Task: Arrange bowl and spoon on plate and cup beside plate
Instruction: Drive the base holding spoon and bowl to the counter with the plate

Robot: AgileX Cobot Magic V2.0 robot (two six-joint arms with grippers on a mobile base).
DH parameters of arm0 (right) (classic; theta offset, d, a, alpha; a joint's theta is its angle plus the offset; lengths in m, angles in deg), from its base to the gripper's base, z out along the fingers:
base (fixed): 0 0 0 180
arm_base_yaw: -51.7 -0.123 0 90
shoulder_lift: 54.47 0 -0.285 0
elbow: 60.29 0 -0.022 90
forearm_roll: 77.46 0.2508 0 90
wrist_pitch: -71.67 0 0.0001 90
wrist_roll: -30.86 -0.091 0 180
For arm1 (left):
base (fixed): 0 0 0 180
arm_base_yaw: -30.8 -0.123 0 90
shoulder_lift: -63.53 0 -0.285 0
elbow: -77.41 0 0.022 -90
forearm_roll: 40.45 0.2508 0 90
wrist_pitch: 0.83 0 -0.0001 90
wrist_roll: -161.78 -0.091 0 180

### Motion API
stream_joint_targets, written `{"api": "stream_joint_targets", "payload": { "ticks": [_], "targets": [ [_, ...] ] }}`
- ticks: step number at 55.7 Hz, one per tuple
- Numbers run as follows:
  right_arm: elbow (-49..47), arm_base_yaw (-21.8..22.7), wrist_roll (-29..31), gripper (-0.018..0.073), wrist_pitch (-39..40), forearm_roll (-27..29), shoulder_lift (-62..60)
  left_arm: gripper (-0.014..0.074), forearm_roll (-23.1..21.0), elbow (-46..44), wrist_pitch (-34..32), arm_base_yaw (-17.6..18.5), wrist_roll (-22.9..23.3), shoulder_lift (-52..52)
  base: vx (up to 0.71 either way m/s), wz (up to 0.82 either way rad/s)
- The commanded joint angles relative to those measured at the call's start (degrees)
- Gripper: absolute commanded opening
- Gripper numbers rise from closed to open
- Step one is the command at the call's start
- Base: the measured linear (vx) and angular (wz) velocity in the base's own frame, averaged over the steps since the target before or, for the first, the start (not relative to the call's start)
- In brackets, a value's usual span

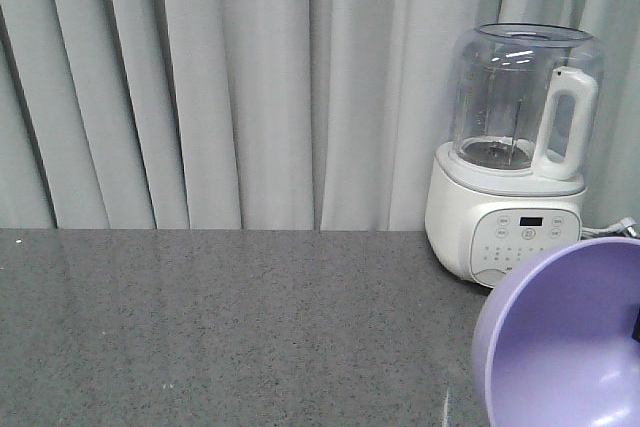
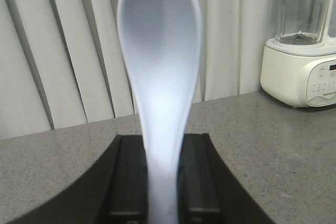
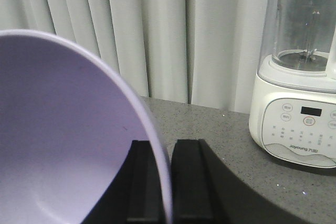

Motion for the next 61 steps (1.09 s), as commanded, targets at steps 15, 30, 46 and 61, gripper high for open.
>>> {"api": "stream_joint_targets", "payload": {
  "ticks": [15, 30, 46, 61],
  "targets": [
    [-1.59, 0.26, 0.61, -0.0009, 1.75, 3.59, 0.11, 0.0, -0.58, -1.28, -4.92, 0.39, 0.56, 0.61, 0.0, 0.0],
    [-1.59, 0.25, 0.61, -0.0009, 1.92, 3.59, 0.11, 0.0, -0.63, -1.28, -4.78, 0.39, 0.56, 0.61, -0.04, -0.16],
    [-1.59, 0.25, 0.61, -0.0009, 1.92, 3.59, 0.11, 0.0, -0.63, -1.28, -4.78, 0.39, 0.56, 0.61, -0.12, -0.5],
    [-1.59, 0.25, 0.61, -0.0009, 1.92, 3.59, 0.11, 0.0, -0.63, -1.28, -4.78, 0.39, 0.56, 0.61, -0.17, -0.74]
  ]
}}
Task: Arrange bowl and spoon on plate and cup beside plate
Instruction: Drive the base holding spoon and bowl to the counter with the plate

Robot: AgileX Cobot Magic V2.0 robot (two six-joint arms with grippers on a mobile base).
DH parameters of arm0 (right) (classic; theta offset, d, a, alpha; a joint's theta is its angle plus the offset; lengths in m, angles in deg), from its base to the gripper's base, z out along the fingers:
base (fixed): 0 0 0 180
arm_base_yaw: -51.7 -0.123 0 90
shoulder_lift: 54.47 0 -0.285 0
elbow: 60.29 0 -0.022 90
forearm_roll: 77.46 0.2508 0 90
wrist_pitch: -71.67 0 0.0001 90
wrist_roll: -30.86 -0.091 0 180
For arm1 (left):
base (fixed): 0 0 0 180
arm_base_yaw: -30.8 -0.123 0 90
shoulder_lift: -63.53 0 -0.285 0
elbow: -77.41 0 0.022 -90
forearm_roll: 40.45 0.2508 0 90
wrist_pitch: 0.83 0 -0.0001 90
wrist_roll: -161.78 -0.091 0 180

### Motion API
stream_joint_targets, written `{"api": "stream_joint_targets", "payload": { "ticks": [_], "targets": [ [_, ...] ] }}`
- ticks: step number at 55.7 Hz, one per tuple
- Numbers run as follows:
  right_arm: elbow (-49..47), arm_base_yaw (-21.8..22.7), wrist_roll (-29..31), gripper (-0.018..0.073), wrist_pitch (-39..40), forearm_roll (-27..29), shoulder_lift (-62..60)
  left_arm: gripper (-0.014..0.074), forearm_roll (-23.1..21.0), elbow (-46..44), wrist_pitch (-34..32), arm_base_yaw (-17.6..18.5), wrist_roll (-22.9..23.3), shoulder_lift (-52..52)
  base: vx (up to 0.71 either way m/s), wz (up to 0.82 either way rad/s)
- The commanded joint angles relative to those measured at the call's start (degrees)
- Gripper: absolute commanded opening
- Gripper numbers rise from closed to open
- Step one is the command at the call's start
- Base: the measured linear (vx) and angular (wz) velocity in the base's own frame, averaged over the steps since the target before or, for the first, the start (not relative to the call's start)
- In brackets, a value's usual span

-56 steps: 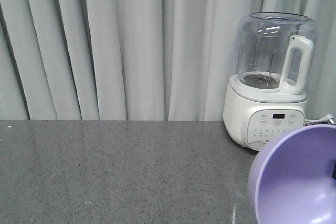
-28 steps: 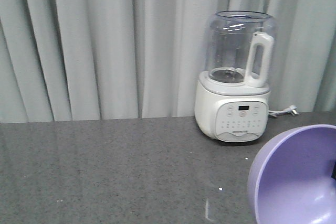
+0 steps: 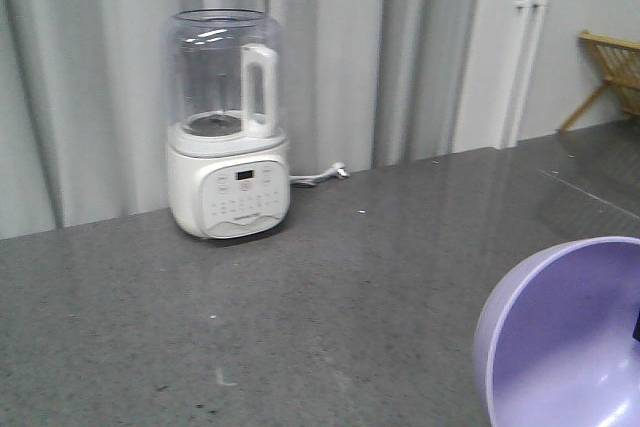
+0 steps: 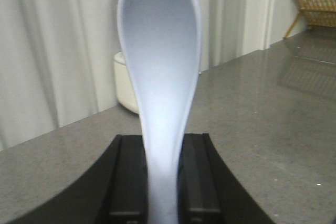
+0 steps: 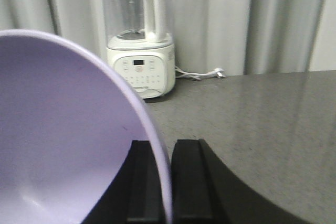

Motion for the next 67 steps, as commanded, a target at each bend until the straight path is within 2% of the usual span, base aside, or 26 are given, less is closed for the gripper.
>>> {"api": "stream_joint_targets", "payload": {
  "ticks": [1, 41, 67],
  "targets": [
    [-1.59, 0.25, 0.61, -0.0009, 1.92, 3.54, 0.11, 0.0, -0.63, -1.28, -4.78, 0.39, 0.56, 0.61, -0.18, -0.75],
    [-1.59, 0.25, 0.61, -0.0009, 1.49, 3.54, 0.11, 0.0, -0.63, -1.28, -4.78, 0.39, 0.56, 0.61, -0.16, -0.68],
    [-1.59, 0.25, 0.61, -0.0009, 1.05, 3.54, 0.11, 0.0, -0.63, -1.28, -4.78, 0.39, 0.56, 0.61, -0.04, -0.59]
  ]
}}
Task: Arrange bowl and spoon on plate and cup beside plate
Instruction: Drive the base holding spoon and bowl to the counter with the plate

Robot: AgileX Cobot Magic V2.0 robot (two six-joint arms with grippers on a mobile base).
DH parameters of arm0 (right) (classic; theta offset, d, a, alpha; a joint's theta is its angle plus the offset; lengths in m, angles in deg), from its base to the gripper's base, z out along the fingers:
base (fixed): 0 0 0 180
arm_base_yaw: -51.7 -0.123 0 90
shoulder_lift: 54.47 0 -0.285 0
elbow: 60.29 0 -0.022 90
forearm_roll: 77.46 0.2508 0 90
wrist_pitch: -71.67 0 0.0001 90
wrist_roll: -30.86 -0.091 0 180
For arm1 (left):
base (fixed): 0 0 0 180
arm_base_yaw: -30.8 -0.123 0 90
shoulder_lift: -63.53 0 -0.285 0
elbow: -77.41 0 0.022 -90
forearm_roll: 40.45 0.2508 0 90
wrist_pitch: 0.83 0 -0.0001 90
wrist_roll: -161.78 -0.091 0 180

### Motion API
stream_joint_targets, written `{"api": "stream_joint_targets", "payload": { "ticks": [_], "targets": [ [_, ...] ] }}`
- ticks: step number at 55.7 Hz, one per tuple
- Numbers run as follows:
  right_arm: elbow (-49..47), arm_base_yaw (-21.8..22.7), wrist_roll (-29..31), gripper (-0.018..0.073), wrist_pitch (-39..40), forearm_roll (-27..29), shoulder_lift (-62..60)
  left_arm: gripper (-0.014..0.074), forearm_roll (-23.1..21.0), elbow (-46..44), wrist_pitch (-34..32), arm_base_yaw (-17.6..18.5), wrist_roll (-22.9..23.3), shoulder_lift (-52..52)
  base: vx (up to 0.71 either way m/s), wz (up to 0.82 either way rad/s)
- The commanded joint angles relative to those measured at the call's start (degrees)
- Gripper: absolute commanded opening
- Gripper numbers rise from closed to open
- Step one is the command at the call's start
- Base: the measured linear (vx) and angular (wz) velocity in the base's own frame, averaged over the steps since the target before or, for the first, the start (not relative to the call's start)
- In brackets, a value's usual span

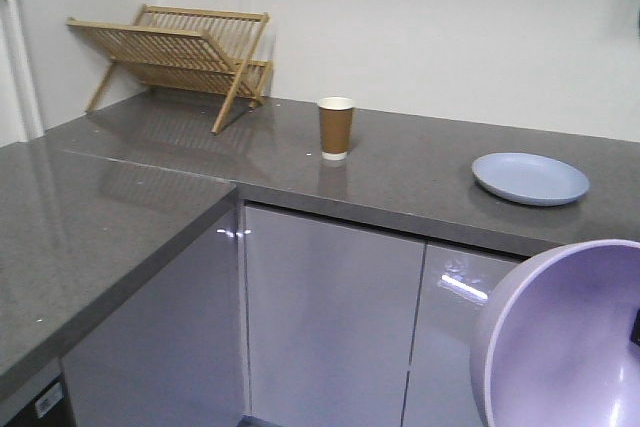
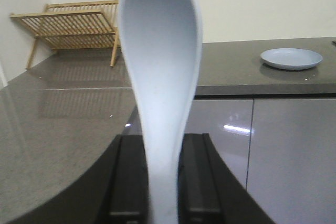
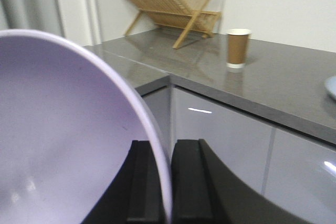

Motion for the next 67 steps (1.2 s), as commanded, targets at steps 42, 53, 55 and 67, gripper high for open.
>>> {"api": "stream_joint_targets", "payload": {
  "ticks": [42, 53, 55, 67],
  "targets": [
    [-1.59, 0.25, 0.61, -0.0009, 1.43, 3.54, 0.11, 0.0, -0.63, -1.28, -4.71, 0.39, 0.56, 0.61, 0.17, -0.19],
    [-1.59, 0.25, 0.61, -0.0009, 1.44, 3.54, 0.11, 0.0, -0.63, -1.28, -4.71, 0.39, 0.56, 0.61, 0.35, 0.17],
    [-1.59, 0.25, 0.55, -0.0009, 1.37, 3.54, 0.11, 0.0, -0.63, -1.28, -4.71, 0.39, 0.56, 0.61, 0.39, 0.16],
    [-1.59, 0.25, 0.6, -0.0009, 1.43, 3.54, 0.11, 0.0, -0.63, -1.28, -4.71, 0.39, 0.56, 0.61, 0.41, 0.07]
  ]
}}
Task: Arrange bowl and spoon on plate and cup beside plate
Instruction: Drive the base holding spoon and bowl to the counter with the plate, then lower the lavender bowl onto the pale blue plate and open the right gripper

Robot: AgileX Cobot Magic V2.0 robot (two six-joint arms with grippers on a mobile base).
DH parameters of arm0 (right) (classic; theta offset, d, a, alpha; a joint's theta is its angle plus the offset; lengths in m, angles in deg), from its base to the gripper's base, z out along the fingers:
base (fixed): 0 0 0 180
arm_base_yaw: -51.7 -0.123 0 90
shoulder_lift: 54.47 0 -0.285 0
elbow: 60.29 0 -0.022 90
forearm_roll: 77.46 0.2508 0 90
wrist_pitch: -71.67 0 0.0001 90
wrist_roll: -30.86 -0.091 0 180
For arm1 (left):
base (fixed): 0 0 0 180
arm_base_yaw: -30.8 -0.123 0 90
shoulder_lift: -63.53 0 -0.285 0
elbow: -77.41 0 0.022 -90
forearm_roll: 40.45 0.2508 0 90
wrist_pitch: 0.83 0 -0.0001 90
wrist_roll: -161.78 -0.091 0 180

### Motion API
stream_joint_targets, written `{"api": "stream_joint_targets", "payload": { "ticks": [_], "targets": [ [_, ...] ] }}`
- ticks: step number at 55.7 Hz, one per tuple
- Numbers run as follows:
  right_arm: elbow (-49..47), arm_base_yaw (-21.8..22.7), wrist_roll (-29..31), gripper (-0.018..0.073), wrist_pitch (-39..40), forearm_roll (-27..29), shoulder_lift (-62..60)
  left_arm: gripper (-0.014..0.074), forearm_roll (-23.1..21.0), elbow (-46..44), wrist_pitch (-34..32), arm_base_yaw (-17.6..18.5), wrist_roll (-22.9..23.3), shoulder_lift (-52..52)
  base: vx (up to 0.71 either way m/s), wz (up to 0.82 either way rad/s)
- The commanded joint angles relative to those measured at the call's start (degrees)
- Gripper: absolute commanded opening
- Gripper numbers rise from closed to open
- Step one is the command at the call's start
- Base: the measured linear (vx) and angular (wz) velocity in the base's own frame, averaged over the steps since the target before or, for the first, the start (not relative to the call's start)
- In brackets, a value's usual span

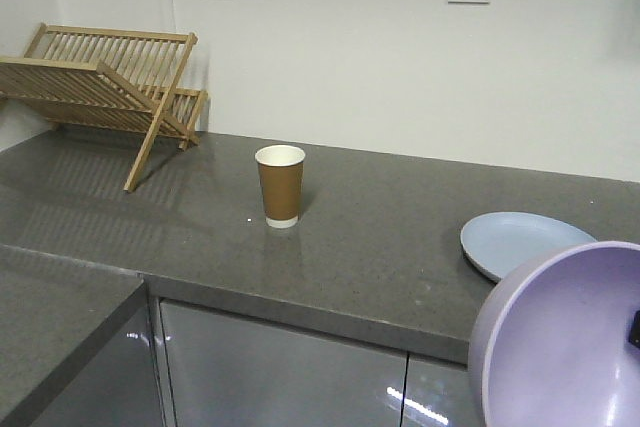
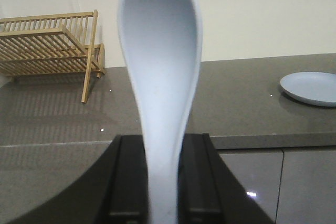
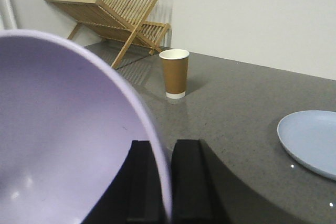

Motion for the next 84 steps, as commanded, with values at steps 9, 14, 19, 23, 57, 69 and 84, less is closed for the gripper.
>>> {"api": "stream_joint_targets", "payload": {
  "ticks": [9, 14, 19, 23, 57, 69, 84],
  "targets": [
    [-1.59, 0.25, 0.6, -0.0009, 1.76, 3.54, 0.11, 0.0, -0.58, -1.28, -4.77, 0.39, 0.56, 0.61, 0.41, -0.05],
    [-1.59, 0.25, 0.6, -0.0009, 1.76, 3.54, 0.11, 0.0, -0.58, -1.28, -4.77, 0.39, 0.56, 0.61, 0.4, -0.13],
    [-1.59, 0.25, 0.6, -0.0009, 1.76, 3.54, 0.11, 0.0, -0.58, -1.28, -4.77, 0.39, 0.56, 0.61, 0.39, -0.18],
    [-1.59, 0.25, 0.6, -0.0009, 1.76, 3.54, 0.11, 0.0, -0.58, -1.28, -4.77, 0.39, 0.56, 0.61, 0.38, -0.23],
    [-1.59, 0.18, 0.59, -0.0009, 1.77, 3.54, 0.11, 0.0, -0.58, -1.28, -4.78, 0.39, 0.5, 0.61, 0.29, -0.29],
    [-1.59, 0.18, 0.59, -0.0009, 1.77, 3.54, 0.11, 0.0, -0.58, -1.28, -4.78, 0.39, 0.5, 0.61, 0.14, 0.0],
    [-1.59, 0.18, 0.59, -0.0009, 1.77, 3.54, 0.11, 0.0, -0.58, -1.28, -4.78, 0.39, 0.5, 0.61, 0.03, 0.0]
  ]
}}
